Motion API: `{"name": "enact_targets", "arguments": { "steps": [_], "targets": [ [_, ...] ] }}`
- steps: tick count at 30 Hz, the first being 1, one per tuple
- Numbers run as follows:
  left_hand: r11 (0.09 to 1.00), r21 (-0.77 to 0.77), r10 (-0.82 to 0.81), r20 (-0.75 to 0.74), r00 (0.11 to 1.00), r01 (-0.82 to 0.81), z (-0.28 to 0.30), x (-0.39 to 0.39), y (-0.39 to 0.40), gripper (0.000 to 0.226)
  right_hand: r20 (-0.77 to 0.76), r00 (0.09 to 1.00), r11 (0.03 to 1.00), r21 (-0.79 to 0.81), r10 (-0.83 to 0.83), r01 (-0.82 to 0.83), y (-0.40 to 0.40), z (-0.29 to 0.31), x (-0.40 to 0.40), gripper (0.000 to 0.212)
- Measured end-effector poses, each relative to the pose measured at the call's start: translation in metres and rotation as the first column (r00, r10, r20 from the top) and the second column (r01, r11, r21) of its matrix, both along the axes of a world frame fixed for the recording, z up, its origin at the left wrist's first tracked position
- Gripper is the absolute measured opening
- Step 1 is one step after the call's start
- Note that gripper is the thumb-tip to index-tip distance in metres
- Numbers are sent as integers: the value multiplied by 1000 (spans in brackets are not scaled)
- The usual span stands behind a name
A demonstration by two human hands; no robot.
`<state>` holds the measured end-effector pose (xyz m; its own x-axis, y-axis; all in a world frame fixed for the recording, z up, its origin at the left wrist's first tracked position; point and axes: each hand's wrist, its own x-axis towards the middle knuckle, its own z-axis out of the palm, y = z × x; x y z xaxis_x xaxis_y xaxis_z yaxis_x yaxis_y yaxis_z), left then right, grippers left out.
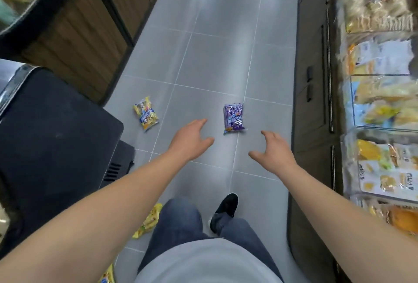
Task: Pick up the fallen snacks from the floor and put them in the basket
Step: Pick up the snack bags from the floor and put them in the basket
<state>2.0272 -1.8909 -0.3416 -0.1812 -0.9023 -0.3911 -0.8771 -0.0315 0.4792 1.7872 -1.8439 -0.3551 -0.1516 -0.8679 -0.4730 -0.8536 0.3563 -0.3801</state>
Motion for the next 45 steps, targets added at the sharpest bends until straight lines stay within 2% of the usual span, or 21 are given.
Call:
{"name": "enact_targets", "arguments": {
  "steps": [5,13,18,23,27,30,34,38,42,45],
  "targets": [
    [998,61,-15,24,1000,14,-21,-22,-72,70,3,1000,999,47,4,-4,-75,-11,-25,80],
    [984,178,-14,-18,1000,17,-83,-42,-226,71,-39,999,987,162,-2,8,-223,-50,-43,80],
    [949,313,25,-19,1000,-18,-130,-56,-309,71,-6,997,963,260,-77,76,-308,-89,-44,79],
    [923,384,27,-12,1000,-21,-179,-72,-366,69,32,982,925,343,-188,166,-359,-146,-50,75],
    [903,428,25,16,1000,-30,-239,-89,-398,68,57,961,882,413,-272,226,-385,-222,-61,73],
    [891,453,8,54,998,-31,-305,-105,-417,69,64,948,852,460,-310,248,-401,-298,-74,73],
    [877,480,-67,99,993,11,-416,-134,-439,68,69,914,794,523,-401,309,-407,-419,-96,73],
    [881,467,-123,80,989,71,-523,-169,-460,63,81,893,761,561,-443,327,-397,-532,-114,75],
    [889,439,-183,85,979,128,-622,-197,-464,60,92,911,771,571,-403,283,-389,-628,-129,84],
    [898,391,-256,95,962,200,-682,-210,-464,73,168,929,780,604,-329,167,-385,-681,-130,83]
  ]
}}
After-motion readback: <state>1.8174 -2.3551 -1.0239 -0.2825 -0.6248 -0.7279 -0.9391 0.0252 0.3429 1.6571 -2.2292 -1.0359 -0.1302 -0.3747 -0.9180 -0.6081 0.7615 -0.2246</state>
